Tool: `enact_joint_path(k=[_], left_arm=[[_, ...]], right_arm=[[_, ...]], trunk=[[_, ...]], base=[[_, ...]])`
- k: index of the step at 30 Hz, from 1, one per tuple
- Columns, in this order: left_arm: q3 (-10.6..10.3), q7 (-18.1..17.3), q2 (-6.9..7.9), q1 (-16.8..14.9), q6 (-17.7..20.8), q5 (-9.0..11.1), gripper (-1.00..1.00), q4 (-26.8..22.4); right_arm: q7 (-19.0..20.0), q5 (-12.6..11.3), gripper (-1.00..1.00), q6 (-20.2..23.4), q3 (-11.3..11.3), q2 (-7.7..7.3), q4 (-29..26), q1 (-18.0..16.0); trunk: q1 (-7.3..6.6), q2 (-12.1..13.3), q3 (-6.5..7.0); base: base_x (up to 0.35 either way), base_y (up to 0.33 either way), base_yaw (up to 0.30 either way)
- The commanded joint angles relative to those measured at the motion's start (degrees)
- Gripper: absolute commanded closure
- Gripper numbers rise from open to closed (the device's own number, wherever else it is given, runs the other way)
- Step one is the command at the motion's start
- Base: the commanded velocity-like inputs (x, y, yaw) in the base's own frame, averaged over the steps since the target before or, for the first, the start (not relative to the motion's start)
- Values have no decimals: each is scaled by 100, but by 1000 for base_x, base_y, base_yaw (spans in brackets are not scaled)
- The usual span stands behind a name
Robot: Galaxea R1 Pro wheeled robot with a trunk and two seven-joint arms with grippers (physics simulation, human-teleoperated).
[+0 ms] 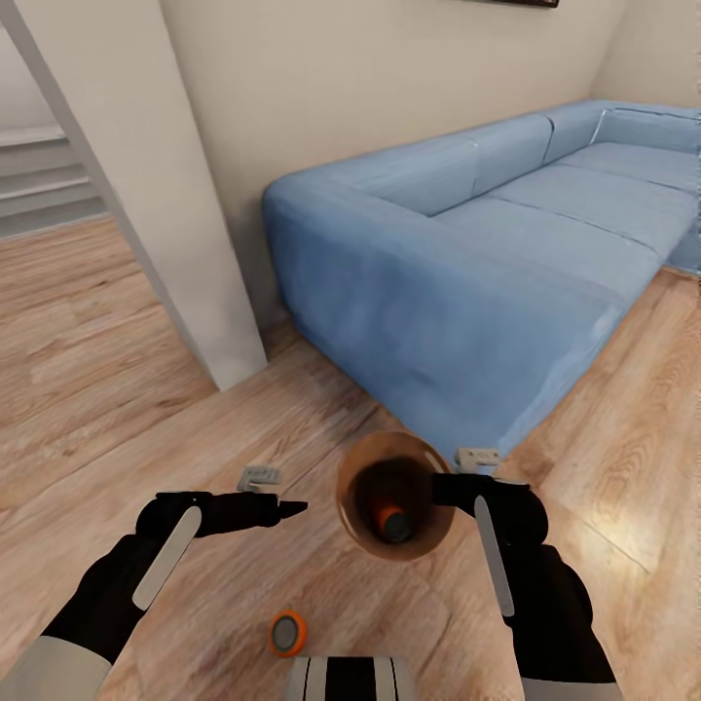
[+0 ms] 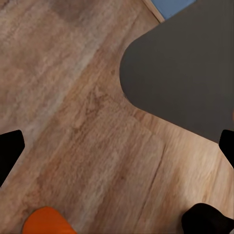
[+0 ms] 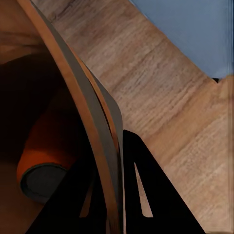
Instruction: Put the three can of soda from the living room inside the tash can in the kitchen.
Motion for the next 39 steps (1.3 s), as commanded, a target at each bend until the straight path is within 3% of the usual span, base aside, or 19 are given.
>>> enact_joint_path(k=[1,25,39], left_arm=[[0,0,0,0,0,2,-100,0],[0,-5,0,0,0,2,-100,0],[0,-9,9,0,0,2,-100,2]], right_arm=[[20,-145,100,-2,1,0,-2,-2],[20,-145,100,-3,1,-1,-2,-2],[12,-137,100,12,9,7,-2,-2]], trunk=[[-1,0,-8],[-1,0,-219],[-1,0,-231]], base=[[0,0,-113],[0,0,-69],[0,0,0]])
